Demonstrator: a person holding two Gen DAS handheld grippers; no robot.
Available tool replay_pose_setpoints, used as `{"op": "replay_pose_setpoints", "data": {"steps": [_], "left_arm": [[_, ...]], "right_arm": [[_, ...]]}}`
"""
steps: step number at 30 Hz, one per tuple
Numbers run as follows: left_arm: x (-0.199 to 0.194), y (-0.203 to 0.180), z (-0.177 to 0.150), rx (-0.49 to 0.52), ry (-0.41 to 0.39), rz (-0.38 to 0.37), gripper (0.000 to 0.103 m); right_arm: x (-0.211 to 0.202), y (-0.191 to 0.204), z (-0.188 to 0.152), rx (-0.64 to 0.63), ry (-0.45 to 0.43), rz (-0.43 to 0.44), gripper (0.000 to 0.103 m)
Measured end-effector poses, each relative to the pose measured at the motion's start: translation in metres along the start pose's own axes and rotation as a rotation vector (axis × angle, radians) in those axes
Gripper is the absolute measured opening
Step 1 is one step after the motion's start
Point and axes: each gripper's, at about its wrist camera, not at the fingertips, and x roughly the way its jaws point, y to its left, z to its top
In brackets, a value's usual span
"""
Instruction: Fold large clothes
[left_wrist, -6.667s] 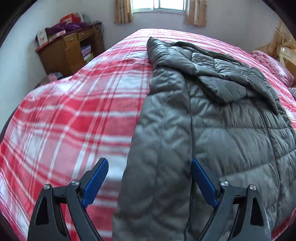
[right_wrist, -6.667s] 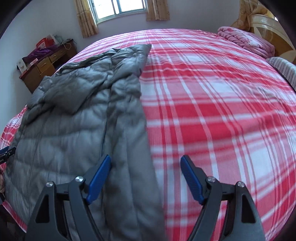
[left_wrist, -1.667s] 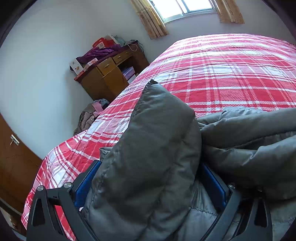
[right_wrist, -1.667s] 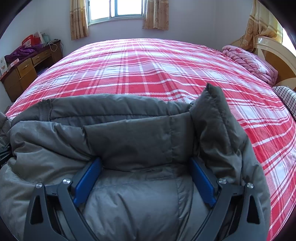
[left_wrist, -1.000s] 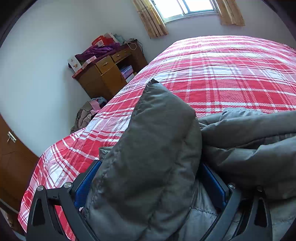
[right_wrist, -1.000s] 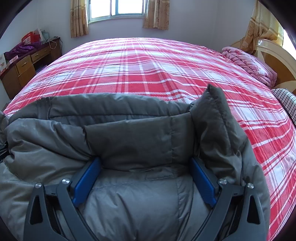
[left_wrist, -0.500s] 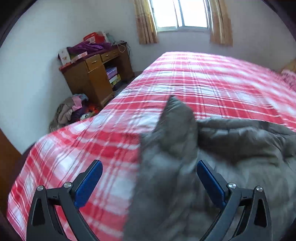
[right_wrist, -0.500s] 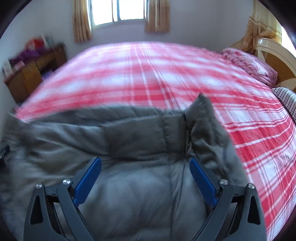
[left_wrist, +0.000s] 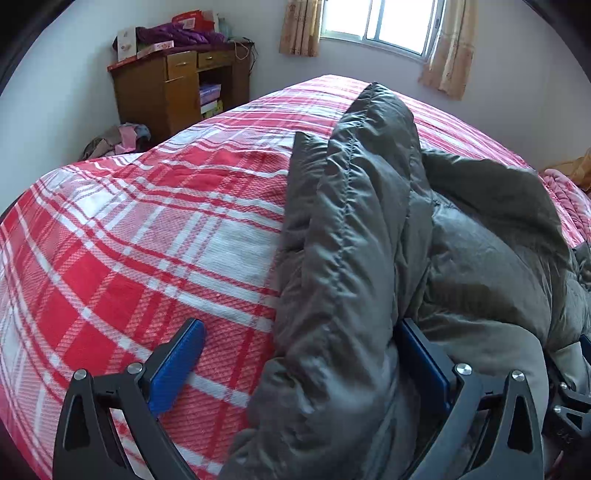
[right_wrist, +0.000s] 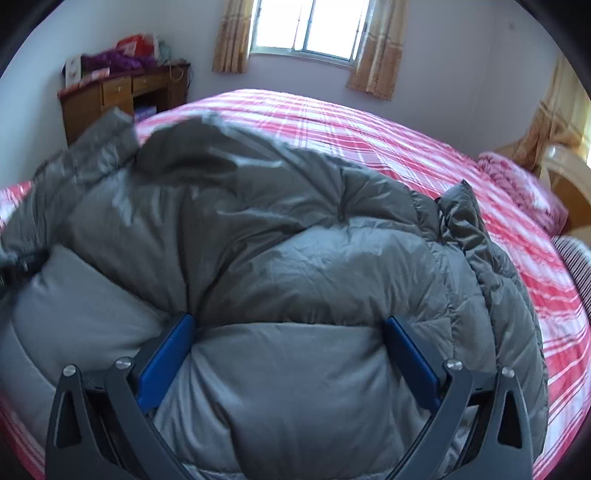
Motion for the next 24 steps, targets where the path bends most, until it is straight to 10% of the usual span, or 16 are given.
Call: {"op": "replay_pose_setpoints", "data": {"steps": [3, 8, 18, 24], "left_arm": [[-0.003, -0.003, -0.001, 0.022, 0.007, -0.048, 0.084], [-0.016, -0.019, -0.006, 0.079, 0.011, -0.209, 0.021], [-0.118, 0.009, -0.007, 0.071, -0.151, -0.341, 0.01], [-0.189, 0.013, -0.005, 0.118, -0.244, -0.293, 0.009]], "right_arm": [[0.009, 0.004, -0.002, -0.012, 0.013, -0.009, 0.103], [0.011, 0.003, -0.003, -0.013, 0.033, -0.009, 0.103], [-0.004, 0.011, -0.012, -0.013, 0.016, -0.007, 0.103], [-0.021, 0.063, -0.014, -0.074, -0.009, 0.087, 0.103]]}}
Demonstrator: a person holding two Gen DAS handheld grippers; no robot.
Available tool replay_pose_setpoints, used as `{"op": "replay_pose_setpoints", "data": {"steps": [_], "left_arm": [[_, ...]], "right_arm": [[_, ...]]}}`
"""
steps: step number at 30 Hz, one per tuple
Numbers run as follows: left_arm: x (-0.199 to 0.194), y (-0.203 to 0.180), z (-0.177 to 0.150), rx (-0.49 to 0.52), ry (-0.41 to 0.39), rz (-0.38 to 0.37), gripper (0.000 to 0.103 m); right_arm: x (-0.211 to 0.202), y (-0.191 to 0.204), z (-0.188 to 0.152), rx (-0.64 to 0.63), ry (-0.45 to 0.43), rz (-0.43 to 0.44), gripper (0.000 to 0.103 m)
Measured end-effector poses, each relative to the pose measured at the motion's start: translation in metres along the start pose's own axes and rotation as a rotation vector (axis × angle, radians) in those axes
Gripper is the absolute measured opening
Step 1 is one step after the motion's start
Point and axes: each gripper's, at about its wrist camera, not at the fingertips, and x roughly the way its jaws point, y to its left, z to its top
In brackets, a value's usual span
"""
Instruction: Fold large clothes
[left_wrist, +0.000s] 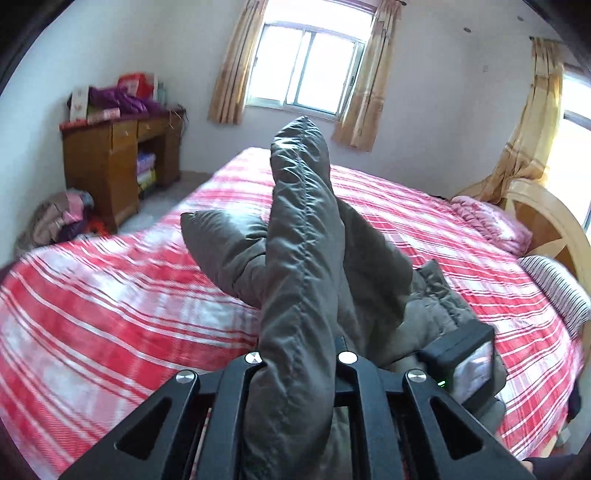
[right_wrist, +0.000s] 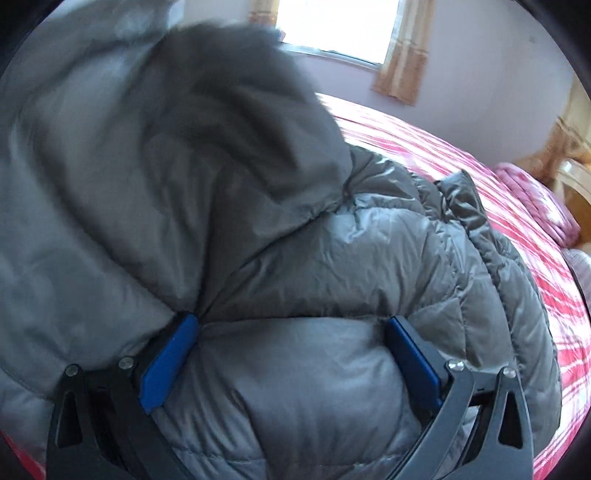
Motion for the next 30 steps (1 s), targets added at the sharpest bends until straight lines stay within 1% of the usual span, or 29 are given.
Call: {"op": "replay_pose_setpoints", "data": {"steps": [2, 3, 5, 6, 7, 8, 9, 10, 11, 13, 14, 16, 17, 18, 20, 22, 23, 24, 25, 27, 30], "left_arm": [[-0.005, -0.005, 0.008, 0.009, 0.002, 0.038, 0.008], [-0.009, -0.009, 0.013, 0.005, -0.006, 0.044, 0.008], [-0.01, -0.008, 0.024, -0.014, -0.013, 0.039, 0.008], [-0.01, -0.011, 0.028, -0.027, -0.015, 0.027, 0.008], [-0.008, -0.016, 0.033, -0.035, -0.019, 0.018, 0.008], [-0.005, -0.022, 0.038, -0.034, -0.025, 0.018, 0.008], [-0.003, -0.029, 0.041, -0.026, -0.034, 0.02, 0.008], [0.0, -0.037, 0.044, -0.014, -0.04, 0.028, 0.008], [0.003, -0.049, 0.047, 0.001, -0.041, 0.039, 0.009], [0.004, -0.058, 0.05, 0.008, -0.034, 0.025, 0.009], [0.002, -0.062, 0.05, 0.019, -0.034, 0.024, 0.009], [-0.001, -0.07, 0.05, 0.053, -0.037, 0.029, 0.009], [-0.003, -0.07, 0.048, 0.059, -0.039, 0.03, 0.008], [-0.007, -0.07, 0.043, 0.065, -0.041, 0.029, 0.008], [-0.006, -0.069, 0.035, 0.086, -0.029, 0.037, 0.008], [-0.002, -0.069, 0.029, 0.092, -0.011, 0.043, 0.008], [0.002, -0.067, 0.027, 0.093, -0.002, 0.047, 0.009], [0.006, -0.065, 0.026, 0.095, -0.002, 0.058, 0.009], [0.006, -0.066, 0.027, 0.094, -0.004, 0.061, 0.008], [0.014, -0.069, 0.03, 0.091, -0.003, 0.05, 0.008], [0.027, -0.096, 0.037, 0.132, -0.005, 0.017, 0.008]], "right_arm": [[-0.001, 0.015, 0.003, -0.038, -0.002, 0.036, 0.103], [-0.003, 0.018, 0.007, -0.058, 0.008, 0.067, 0.103], [-0.012, 0.006, 0.015, -0.05, 0.038, 0.14, 0.103], [-0.022, -0.008, 0.016, -0.035, 0.03, 0.162, 0.103], [-0.03, -0.022, 0.017, -0.028, 0.014, 0.166, 0.103], [-0.039, -0.041, 0.016, -0.014, -0.014, 0.151, 0.103], [-0.048, -0.07, 0.016, 0.035, -0.041, 0.114, 0.103], [-0.052, -0.09, 0.016, 0.083, -0.049, 0.109, 0.103], [-0.056, -0.12, 0.015, 0.17, -0.064, 0.13, 0.103], [-0.054, -0.156, 0.016, 0.283, -0.065, 0.151, 0.103], [-0.048, -0.163, 0.023, 0.286, -0.047, 0.163, 0.103], [-0.028, -0.157, 0.043, 0.254, -0.012, 0.192, 0.103], [-0.012, -0.146, 0.055, 0.235, 0.023, 0.217, 0.103], [-0.002, -0.131, 0.065, 0.231, 0.031, 0.232, 0.102], [0.024, -0.116, 0.084, 0.257, 0.004, 0.199, 0.102], [0.048, -0.097, 0.09, 0.252, 0.043, 0.322, 0.101], [0.056, -0.083, 0.089, 0.214, 0.063, 0.326, 0.101], [0.059, -0.072, 0.087, 0.18, 0.064, 0.289, 0.101], [0.058, -0.067, 0.083, 0.161, 0.053, 0.271, 0.101], [0.046, -0.08, 0.075, 0.177, 0.013, 0.287, 0.1], [0.02, -0.101, 0.066, 0.202, -0.046, 0.276, 0.1]]}}
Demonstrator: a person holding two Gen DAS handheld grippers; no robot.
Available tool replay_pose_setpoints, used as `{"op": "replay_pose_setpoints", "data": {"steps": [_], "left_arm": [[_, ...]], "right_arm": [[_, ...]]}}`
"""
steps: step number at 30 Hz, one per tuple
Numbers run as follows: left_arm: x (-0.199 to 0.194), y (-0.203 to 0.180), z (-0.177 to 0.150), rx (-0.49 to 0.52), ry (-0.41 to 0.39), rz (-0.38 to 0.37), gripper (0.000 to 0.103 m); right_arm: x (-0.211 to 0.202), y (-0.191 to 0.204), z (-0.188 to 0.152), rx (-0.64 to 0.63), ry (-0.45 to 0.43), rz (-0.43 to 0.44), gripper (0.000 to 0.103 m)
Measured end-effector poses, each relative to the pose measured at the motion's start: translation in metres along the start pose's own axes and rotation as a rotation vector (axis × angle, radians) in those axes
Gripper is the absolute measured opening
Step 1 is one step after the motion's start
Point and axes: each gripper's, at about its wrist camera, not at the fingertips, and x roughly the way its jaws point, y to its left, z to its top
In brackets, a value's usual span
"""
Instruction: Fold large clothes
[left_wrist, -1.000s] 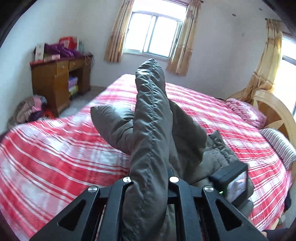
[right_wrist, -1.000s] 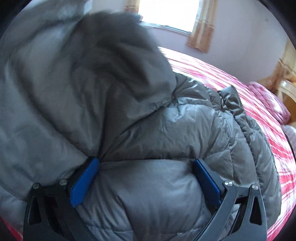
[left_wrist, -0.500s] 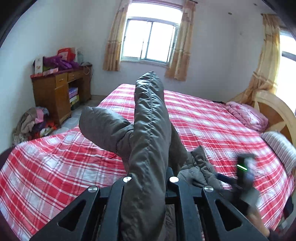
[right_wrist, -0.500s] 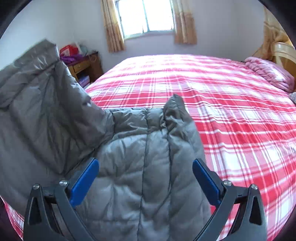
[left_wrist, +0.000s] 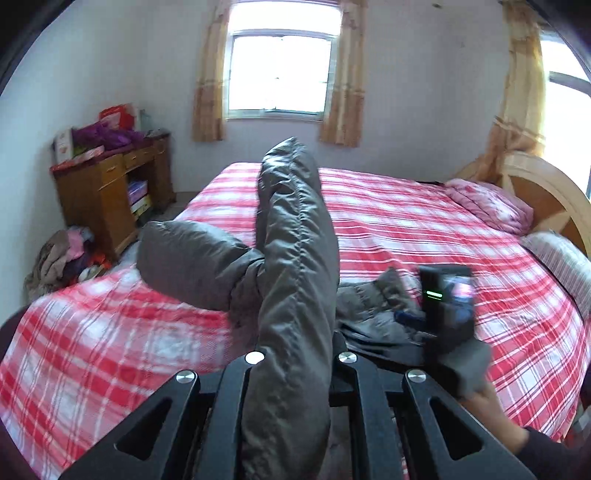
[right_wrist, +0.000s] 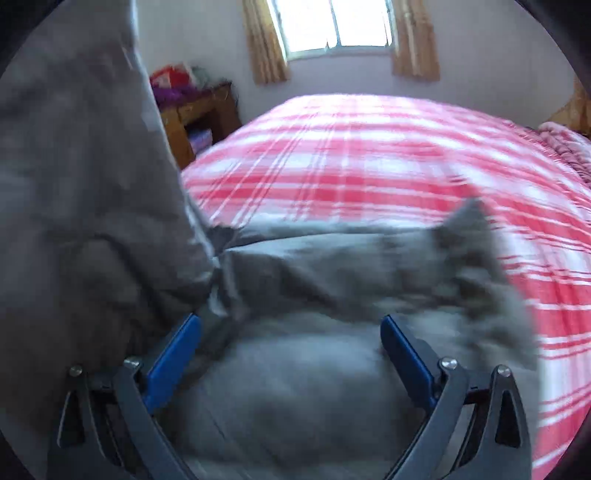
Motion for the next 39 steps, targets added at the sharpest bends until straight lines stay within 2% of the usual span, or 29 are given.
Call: {"op": "replay_pose_setpoints", "data": {"steps": [2, 4, 6, 8, 11, 13, 15, 18, 19, 20, 21, 22, 23, 25, 27, 30, 32, 33, 36, 39], "left_arm": [[0.015, -0.029, 0.007, 0.046, 0.003, -0.037, 0.009], [0.038, -0.065, 0.009, 0.104, 0.018, -0.048, 0.009], [0.063, -0.103, 0.004, 0.177, 0.033, -0.053, 0.009], [0.093, -0.146, -0.013, 0.285, 0.05, -0.027, 0.009], [0.14, -0.202, -0.057, 0.439, 0.115, -0.014, 0.009], [0.148, -0.227, -0.081, 0.559, 0.076, 0.026, 0.012], [0.143, -0.24, -0.091, 0.624, 0.057, 0.047, 0.018], [0.112, -0.239, -0.08, 0.625, 0.05, 0.02, 0.026], [0.092, -0.236, -0.072, 0.63, 0.022, 0.027, 0.038], [0.076, -0.237, -0.066, 0.628, -0.003, 0.032, 0.057], [0.056, -0.233, -0.058, 0.62, -0.04, 0.023, 0.071], [0.03, -0.226, -0.046, 0.597, -0.097, 0.005, 0.099], [0.011, -0.217, -0.036, 0.565, -0.149, -0.004, 0.102], [-0.006, -0.194, -0.015, 0.508, -0.186, 0.028, 0.102], [-0.002, -0.156, 0.005, 0.421, -0.161, 0.118, 0.102], [0.028, -0.101, 0.024, 0.292, -0.112, 0.273, 0.102], [0.056, -0.06, 0.031, 0.163, -0.047, 0.331, 0.102], [0.068, -0.042, 0.032, 0.101, -0.014, 0.372, 0.102], [0.096, -0.006, 0.026, -0.021, 0.044, 0.424, 0.102], [0.117, 0.007, 0.019, -0.078, 0.086, 0.448, 0.102]], "right_arm": [[-0.027, -0.027, -0.002, 0.019, -0.037, -0.042, 0.102], [-0.059, -0.066, -0.014, 0.064, -0.065, -0.075, 0.102], [-0.088, -0.105, -0.031, 0.131, -0.097, -0.145, 0.103], [-0.109, -0.134, -0.05, 0.184, -0.108, -0.208, 0.103], [-0.126, -0.177, -0.079, 0.268, -0.11, -0.296, 0.103], [-0.126, -0.201, -0.091, 0.329, -0.098, -0.33, 0.103], [-0.127, -0.22, -0.101, 0.375, -0.086, -0.335, 0.103], [-0.135, -0.227, -0.111, 0.393, -0.08, -0.346, 0.103], [-0.134, -0.229, -0.111, 0.395, -0.082, -0.348, 0.103], [-0.135, -0.231, -0.112, 0.397, -0.085, -0.349, 0.103], [-0.138, -0.232, -0.11, 0.399, -0.092, -0.353, 0.103], [-0.14, -0.231, -0.108, 0.4, -0.099, -0.359, 0.103], [-0.144, -0.23, -0.104, 0.4, -0.111, -0.363, 0.103], [-0.15, -0.233, -0.097, 0.399, -0.133, -0.362, 0.103], [-0.161, -0.22, -0.079, 0.379, -0.154, -0.367, 0.101], [-0.173, -0.189, -0.047, 0.311, -0.196, -0.342, 0.097], [-0.178, -0.153, -0.017, 0.233, -0.222, -0.316, 0.095], [-0.178, -0.136, -0.004, 0.202, -0.234, -0.292, 0.09], [-0.167, -0.088, 0.034, 0.148, -0.231, -0.251, 0.08], [-0.149, -0.051, 0.062, 0.147, -0.204, -0.201, 0.079]]}}
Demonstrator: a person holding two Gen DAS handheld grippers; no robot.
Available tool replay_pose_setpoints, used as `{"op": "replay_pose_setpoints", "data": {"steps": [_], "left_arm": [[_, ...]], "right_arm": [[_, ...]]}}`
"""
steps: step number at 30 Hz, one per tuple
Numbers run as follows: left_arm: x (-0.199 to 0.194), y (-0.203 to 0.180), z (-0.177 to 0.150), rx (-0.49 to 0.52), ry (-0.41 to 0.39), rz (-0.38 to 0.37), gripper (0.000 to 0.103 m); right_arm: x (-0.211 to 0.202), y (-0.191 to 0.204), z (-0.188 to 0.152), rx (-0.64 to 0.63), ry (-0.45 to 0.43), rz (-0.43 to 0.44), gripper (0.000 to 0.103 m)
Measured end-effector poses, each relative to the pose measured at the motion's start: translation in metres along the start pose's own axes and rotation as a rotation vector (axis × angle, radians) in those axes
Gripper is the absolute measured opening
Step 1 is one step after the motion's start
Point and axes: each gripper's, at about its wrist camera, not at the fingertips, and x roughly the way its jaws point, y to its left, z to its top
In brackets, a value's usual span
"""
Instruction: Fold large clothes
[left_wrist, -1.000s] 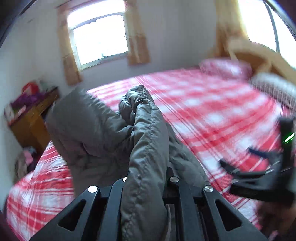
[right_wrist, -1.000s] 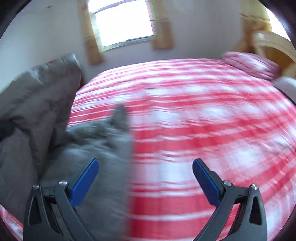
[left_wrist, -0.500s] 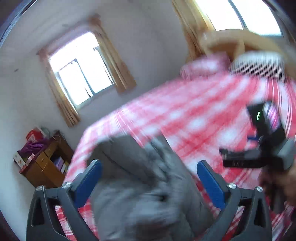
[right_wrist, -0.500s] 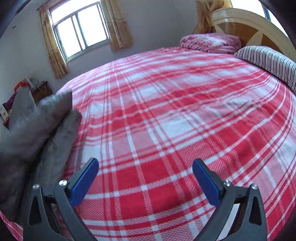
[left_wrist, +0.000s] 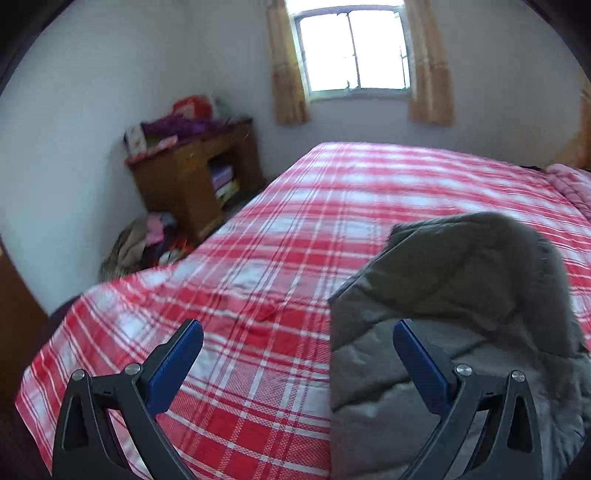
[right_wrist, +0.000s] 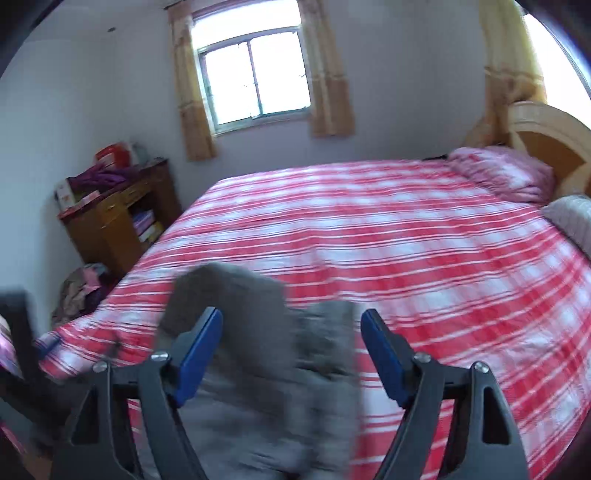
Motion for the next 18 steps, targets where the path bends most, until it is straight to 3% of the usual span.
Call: {"op": "replay_pose_setpoints", "data": {"steps": [3, 5, 7, 11, 18], "left_arm": [[0.006, -0.01, -0.003, -0.031, 0.019, -0.053, 0.102], [0.008, -0.018, -0.004, -0.022, 0.015, -0.069, 0.102], [0.015, -0.031, -0.002, -0.011, 0.015, -0.114, 0.102], [0.039, -0.076, -0.005, 0.074, 0.068, -0.149, 0.102], [0.062, -0.127, -0.024, 0.138, 0.103, -0.153, 0.102]], "right_arm": [[0.023, 0.043, 0.006, -0.046, 0.009, 0.029, 0.079], [0.049, 0.048, -0.001, -0.053, 0.044, 0.017, 0.075], [0.081, 0.034, -0.017, -0.035, 0.102, -0.027, 0.067], [0.116, -0.014, -0.053, 0.005, 0.171, -0.117, 0.067], [0.126, -0.069, -0.079, 0.105, 0.143, -0.113, 0.068]]}}
